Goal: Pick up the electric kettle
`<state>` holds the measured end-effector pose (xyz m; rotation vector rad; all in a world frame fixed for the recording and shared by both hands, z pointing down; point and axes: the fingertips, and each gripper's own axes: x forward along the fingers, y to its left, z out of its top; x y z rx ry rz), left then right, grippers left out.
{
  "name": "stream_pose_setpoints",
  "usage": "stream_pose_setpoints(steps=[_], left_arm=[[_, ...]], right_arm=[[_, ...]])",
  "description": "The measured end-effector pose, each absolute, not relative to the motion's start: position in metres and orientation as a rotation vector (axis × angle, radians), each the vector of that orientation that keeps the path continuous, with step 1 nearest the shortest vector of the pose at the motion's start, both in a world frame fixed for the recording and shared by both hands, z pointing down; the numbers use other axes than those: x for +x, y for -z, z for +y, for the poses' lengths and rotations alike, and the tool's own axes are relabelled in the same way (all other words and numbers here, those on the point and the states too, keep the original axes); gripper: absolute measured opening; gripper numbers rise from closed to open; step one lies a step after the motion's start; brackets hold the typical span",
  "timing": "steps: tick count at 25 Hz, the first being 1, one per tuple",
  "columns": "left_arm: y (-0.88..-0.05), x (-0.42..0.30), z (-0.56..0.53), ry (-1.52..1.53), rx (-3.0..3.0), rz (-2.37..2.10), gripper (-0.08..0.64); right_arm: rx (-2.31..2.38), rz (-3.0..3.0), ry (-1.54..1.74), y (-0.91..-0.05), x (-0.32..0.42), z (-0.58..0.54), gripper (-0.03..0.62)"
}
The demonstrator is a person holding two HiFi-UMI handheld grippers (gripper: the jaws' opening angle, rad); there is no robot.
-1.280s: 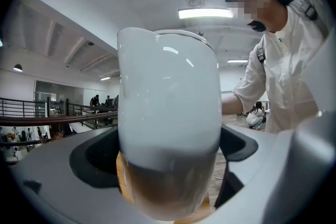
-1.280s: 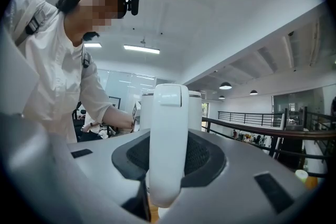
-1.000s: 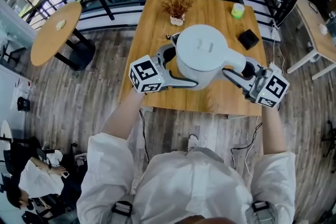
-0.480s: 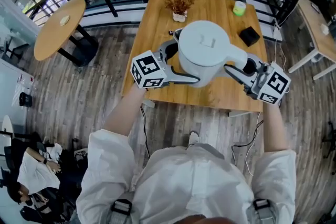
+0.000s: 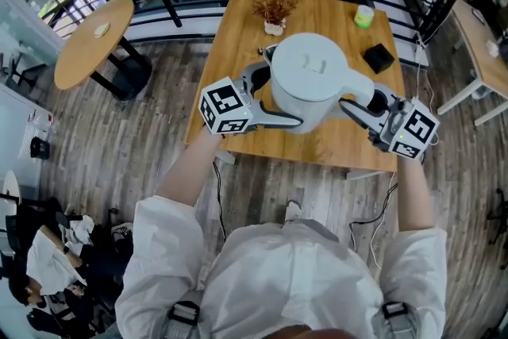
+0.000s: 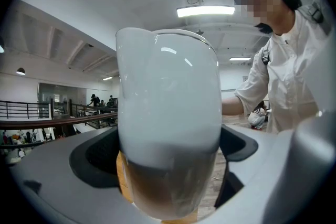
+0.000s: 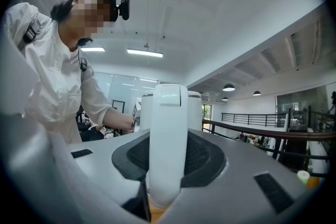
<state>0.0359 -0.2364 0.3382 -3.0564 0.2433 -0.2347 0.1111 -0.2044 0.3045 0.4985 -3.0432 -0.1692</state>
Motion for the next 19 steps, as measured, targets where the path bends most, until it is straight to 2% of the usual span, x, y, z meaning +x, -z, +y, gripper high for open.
stream_pose_setpoints(steps=[19], left_arm=[[-0.3421,0.0366,-0.2418,0.230,-3.061,0.246,0.583]], right_arm=[[0.491,-3.051,0.154,-0.3090,0.1121,-0.2102,0.115]])
